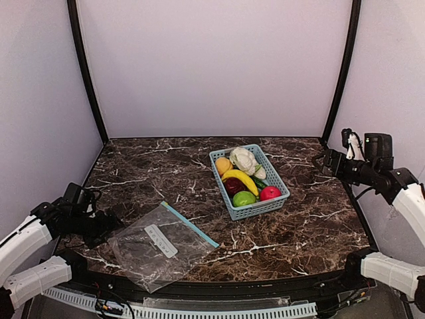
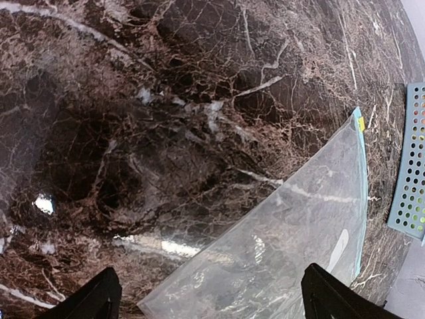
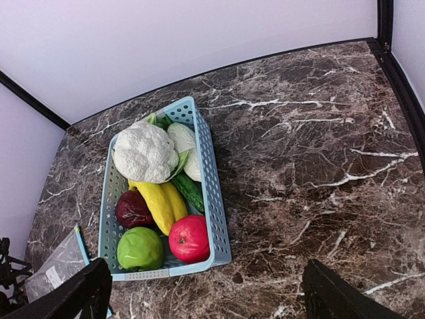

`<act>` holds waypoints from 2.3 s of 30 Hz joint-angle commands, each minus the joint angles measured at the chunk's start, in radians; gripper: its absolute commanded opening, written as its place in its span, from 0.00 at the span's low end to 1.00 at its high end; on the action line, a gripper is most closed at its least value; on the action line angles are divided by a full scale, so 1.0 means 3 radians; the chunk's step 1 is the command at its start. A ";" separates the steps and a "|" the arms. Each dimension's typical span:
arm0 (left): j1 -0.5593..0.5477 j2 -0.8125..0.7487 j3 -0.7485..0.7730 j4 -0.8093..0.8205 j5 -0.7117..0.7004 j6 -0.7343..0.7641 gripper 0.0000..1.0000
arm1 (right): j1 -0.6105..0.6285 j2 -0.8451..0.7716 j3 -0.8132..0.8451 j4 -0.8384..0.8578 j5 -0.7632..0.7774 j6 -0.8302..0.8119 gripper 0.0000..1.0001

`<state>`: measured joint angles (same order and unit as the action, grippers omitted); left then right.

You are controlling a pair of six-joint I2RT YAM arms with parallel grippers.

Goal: Place the food in the zip-top bag and seal the zipper
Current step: Adjust the zipper food storage bag at the center of the board.

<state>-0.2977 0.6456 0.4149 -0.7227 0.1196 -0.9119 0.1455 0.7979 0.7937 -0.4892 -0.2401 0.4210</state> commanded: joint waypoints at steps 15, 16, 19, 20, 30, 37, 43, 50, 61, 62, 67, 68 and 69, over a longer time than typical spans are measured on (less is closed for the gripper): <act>-0.0120 0.0762 0.0006 0.0522 0.0715 0.0000 0.45 | 0.0069 0.0391 0.0131 0.0194 -0.0367 -0.0084 0.99; -0.0118 0.0798 0.0030 0.0530 0.0783 0.0012 0.38 | 0.0072 0.0442 0.0195 0.0148 -0.0411 -0.0102 0.99; -0.0118 0.0901 0.0187 0.0568 0.0853 0.0114 0.27 | 0.0108 0.0613 0.0362 0.0047 -0.0516 -0.0151 0.99; -0.0117 0.0916 0.0218 0.0594 0.0882 0.0148 0.23 | 0.0130 0.0672 0.0387 0.0058 -0.0538 -0.0159 0.99; -0.0121 0.1341 0.0312 0.1486 0.1385 0.1015 0.02 | 0.0734 0.0396 0.0191 0.0280 -0.0279 -0.0051 0.99; -0.0117 0.1934 0.0842 0.1610 0.1255 0.1640 0.01 | 0.0995 -0.0012 -0.0031 0.0075 -0.0192 0.0169 0.99; -0.0117 0.2483 0.1306 0.1687 0.1098 0.1868 0.11 | 0.1447 -0.0123 -0.0316 0.0378 -0.0044 0.0601 0.99; -0.0120 0.2169 0.1101 0.1806 0.0771 0.1625 0.75 | 0.1780 0.0174 -0.0113 0.0333 0.0230 0.0601 0.99; -0.0304 0.0938 0.0018 0.1555 0.0862 0.0774 0.90 | 0.1877 0.0392 -0.0122 0.0700 0.0301 0.0665 0.98; -0.0356 0.0887 -0.0080 0.1555 0.0864 0.0731 0.90 | 0.1880 0.0399 -0.0124 0.0723 0.0309 0.0661 0.99; -0.0706 0.0891 -0.0260 0.1675 0.0848 0.0451 0.90 | 0.1891 0.0479 -0.0093 0.0739 0.0346 0.0640 0.99; -0.0742 0.0908 -0.0284 0.1726 0.0846 0.0397 0.90 | 0.1899 0.0486 -0.0086 0.0733 0.0352 0.0648 0.99; -0.0802 0.0915 -0.0289 0.1748 0.0838 0.0374 0.90 | 0.1911 0.0479 -0.0084 0.0727 0.0365 0.0661 0.99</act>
<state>-0.4904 0.9176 0.3500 -0.2337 0.3641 -0.7113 0.7017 0.9363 0.7479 -0.3080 -0.1558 0.6083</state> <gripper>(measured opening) 0.901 0.986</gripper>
